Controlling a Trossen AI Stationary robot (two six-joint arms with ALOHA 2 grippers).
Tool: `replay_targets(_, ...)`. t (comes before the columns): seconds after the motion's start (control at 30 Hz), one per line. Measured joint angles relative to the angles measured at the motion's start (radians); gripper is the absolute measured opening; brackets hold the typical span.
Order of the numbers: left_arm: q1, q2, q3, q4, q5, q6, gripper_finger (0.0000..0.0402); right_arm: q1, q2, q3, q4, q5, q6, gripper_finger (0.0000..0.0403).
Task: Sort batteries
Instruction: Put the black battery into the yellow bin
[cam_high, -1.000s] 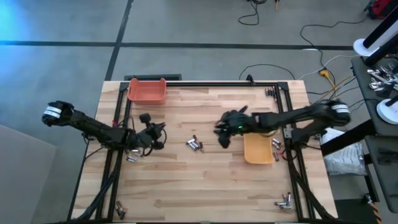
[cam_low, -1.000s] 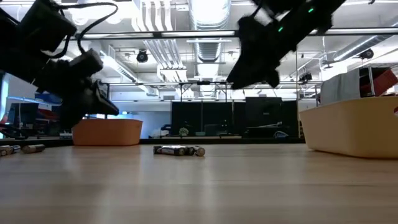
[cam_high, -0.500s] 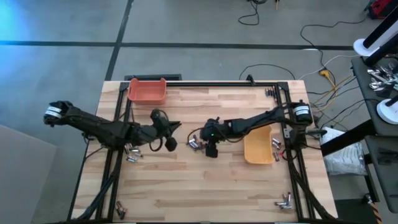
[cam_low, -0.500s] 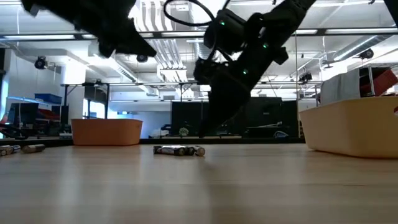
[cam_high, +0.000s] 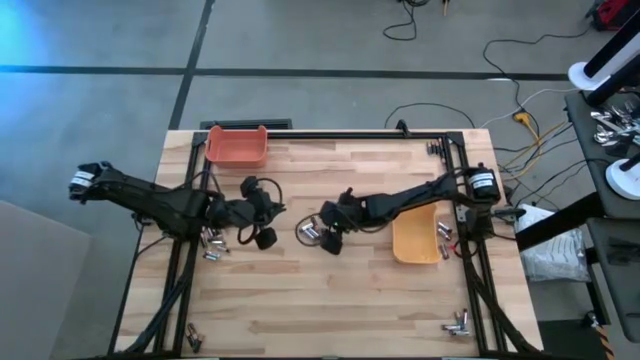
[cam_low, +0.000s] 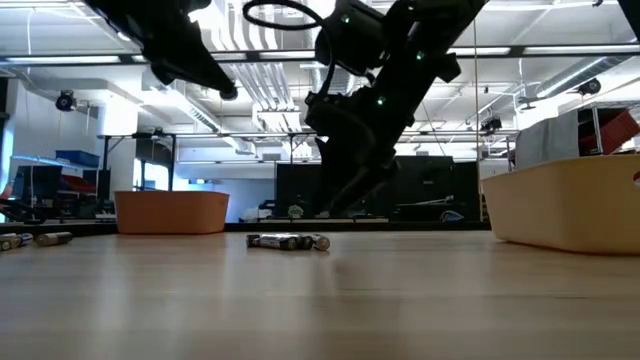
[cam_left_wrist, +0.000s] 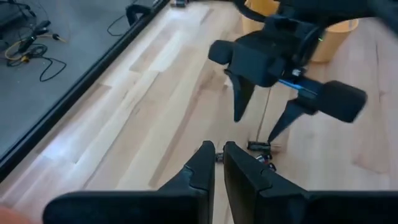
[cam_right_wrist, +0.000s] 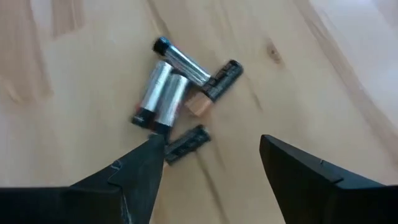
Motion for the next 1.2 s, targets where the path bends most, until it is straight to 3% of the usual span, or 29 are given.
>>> replay_targets(0.2,-0.002,-0.009,-0.013,0.006,0.002,0.016,0.0015,0.064,0.000,0.000,-0.004,0.130,0.063,0.0243)
replay_targets(0.67,-0.054,-0.006,-0.019,0.005,0.021,-0.027,0.0015,0.091,0.092,-0.001,0.053,0.176,0.219,0.0242)
replay_targets(0.97,-0.061,-0.026,-0.019,-0.045,0.019,-0.049,0.0015,0.093,0.129,0.000,0.063,0.180,0.182,0.0207)
replay_targets(1.2,-0.061,-0.033,-0.019,-0.061,0.017,-0.047,0.0015,0.094,0.130,0.001,0.043,0.164,0.099,0.0154)
